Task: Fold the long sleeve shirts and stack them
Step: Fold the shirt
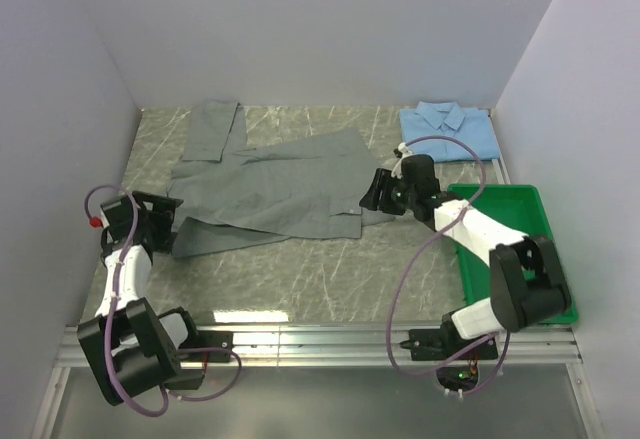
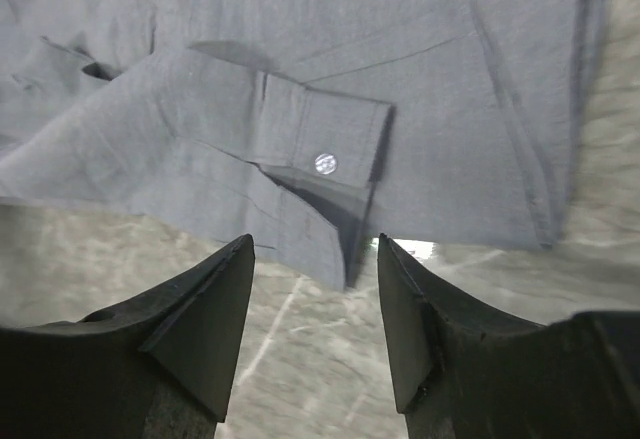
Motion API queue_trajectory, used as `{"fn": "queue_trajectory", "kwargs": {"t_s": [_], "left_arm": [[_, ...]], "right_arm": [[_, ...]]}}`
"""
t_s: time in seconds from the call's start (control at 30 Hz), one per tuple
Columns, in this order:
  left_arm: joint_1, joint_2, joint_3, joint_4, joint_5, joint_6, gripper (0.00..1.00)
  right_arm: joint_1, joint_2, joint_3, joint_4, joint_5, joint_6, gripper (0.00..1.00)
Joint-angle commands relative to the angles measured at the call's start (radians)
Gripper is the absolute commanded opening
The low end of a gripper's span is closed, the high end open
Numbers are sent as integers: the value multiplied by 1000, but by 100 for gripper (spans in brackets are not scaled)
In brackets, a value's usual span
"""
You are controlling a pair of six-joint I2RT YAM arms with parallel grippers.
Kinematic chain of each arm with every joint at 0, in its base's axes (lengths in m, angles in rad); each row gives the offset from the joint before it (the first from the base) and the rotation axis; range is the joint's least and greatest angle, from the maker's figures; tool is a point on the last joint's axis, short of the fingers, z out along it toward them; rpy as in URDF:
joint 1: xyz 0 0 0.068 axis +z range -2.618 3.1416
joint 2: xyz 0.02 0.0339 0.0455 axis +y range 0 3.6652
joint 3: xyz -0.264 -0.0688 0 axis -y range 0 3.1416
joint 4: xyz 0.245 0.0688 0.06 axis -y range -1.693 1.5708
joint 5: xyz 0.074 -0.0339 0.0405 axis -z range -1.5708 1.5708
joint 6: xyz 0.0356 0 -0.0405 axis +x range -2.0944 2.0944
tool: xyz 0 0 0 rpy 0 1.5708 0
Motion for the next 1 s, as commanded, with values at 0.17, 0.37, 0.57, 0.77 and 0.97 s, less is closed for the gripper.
{"fn": "queue_trajectory", "kwargs": {"t_s": [0.17,0.37,0.57,0.77,0.97], "left_arm": [[-67,-53,63,-98,-50,290,98],[-119,-50,116,-153,-109,353,98],[-127,-22,119,-133,-105,356,98],[-127,-11,119,-130,-100,356,97],[-127,-5,116,-124,-93,358,97]], "right_arm": [[-62,213,27,177,-183,189,59],[-79,300,42,232,-204,228,59],[-82,347,61,260,-234,231,58],[-84,371,76,277,-254,232,54],[-86,416,92,310,-267,257,51]]}}
